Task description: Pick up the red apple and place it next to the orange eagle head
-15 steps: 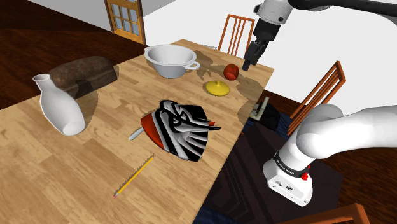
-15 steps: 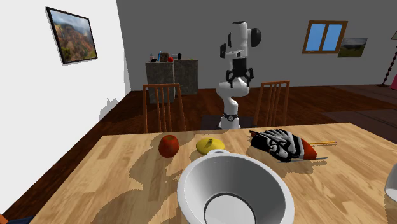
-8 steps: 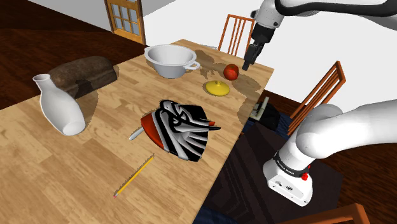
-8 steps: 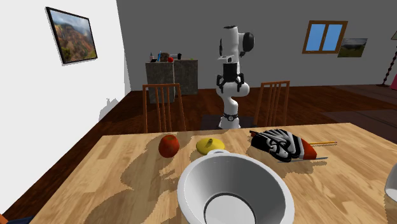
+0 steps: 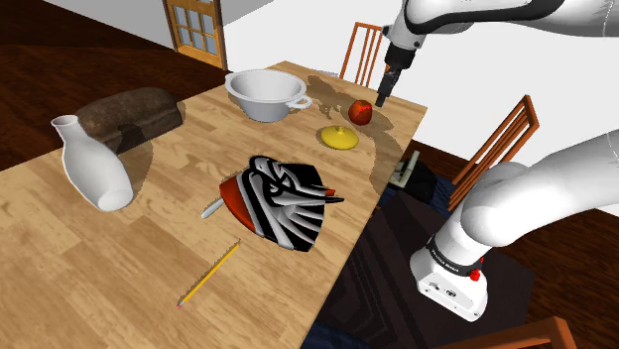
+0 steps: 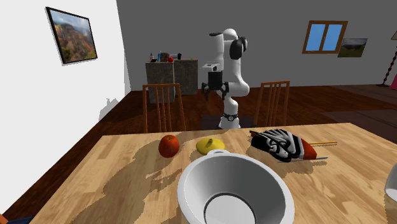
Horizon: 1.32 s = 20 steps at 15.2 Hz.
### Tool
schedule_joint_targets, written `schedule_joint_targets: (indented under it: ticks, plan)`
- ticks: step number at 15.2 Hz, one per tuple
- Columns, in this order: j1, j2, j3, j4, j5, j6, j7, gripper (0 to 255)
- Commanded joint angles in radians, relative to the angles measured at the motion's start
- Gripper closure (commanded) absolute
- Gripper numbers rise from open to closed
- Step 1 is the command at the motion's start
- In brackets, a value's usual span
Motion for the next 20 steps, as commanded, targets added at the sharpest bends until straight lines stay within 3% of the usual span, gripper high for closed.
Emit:
schedule_joint_targets:
  ticks: [1, 6, 12, 20]
  plan:
    - [-0.001, 0.059, -0.033, 0.026, -0.011, 0.033, -0.057, 0]
    - [0.002, 0.233, -0.11, 0.131, -0.007, 0.1, -0.199, 0]
    - [-0.007, 0.465, -0.18, 0.301, 0.053, 0.155, -0.38, 0]
    - [-0.088, 0.799, -0.2, 0.614, 0.18, 0.159, -0.604, 0]
